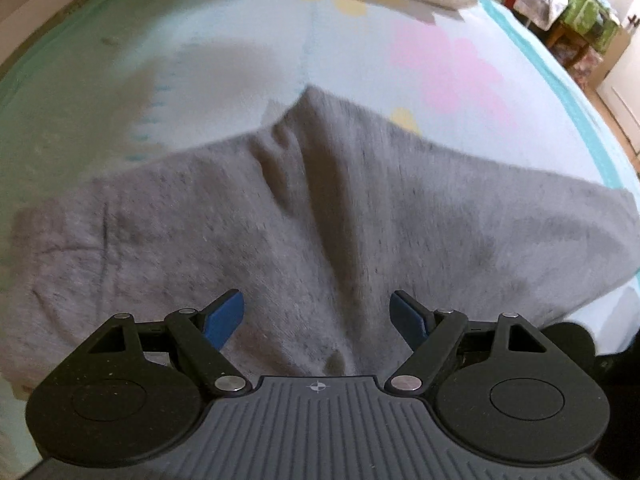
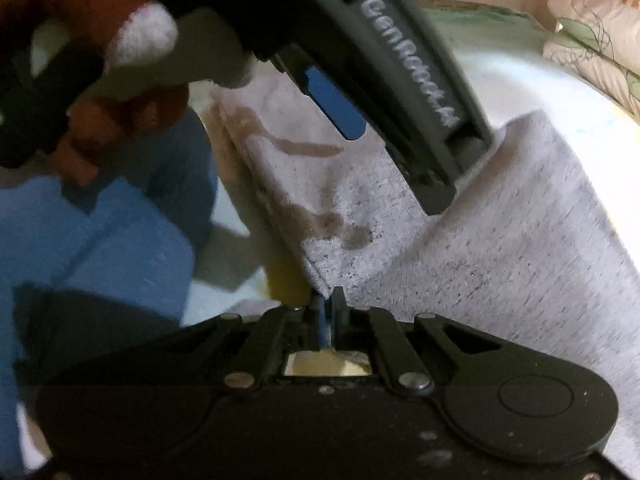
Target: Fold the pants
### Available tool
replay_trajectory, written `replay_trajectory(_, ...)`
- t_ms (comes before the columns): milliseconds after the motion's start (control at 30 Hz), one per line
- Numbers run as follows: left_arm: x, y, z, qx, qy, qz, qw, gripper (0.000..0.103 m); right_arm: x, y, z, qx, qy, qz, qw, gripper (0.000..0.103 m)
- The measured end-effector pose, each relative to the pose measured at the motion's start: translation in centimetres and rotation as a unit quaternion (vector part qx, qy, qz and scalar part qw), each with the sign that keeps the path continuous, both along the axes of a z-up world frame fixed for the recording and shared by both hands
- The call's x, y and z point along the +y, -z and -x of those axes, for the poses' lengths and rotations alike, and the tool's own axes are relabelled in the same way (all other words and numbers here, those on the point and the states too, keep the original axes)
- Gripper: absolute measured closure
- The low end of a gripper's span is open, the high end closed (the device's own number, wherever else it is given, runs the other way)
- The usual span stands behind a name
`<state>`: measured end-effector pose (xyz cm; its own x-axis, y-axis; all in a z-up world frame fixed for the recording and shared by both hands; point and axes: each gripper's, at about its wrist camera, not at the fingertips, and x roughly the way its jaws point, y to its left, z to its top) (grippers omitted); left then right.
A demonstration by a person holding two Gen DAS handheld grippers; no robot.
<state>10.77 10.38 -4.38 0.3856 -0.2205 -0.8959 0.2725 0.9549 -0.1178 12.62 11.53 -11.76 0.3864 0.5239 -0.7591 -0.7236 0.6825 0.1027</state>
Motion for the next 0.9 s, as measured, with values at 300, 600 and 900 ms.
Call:
replay_trajectory(300,-0.4,2.6,-2.2,0.059,-0.015,-0.035,0.9975,0.024,-8.9,-3.1,-0.6,0.02,0.16,-0.088,0.983,0.083)
replay_trajectory(600,-3.5,2.5,-2.9,0.023,-0.004,-0.023,0.9995,0.024,-15.8,-1.3,0.2,0.026,0.206,0.015,0.978,0.08)
replay_trajectory(900,-4.4,4.9,-4.9,0.032,-0.024,-0.018,0.999,0.023,-14.0,-0.8,1.3,0.006,0.1,0.087,0.991,0.073)
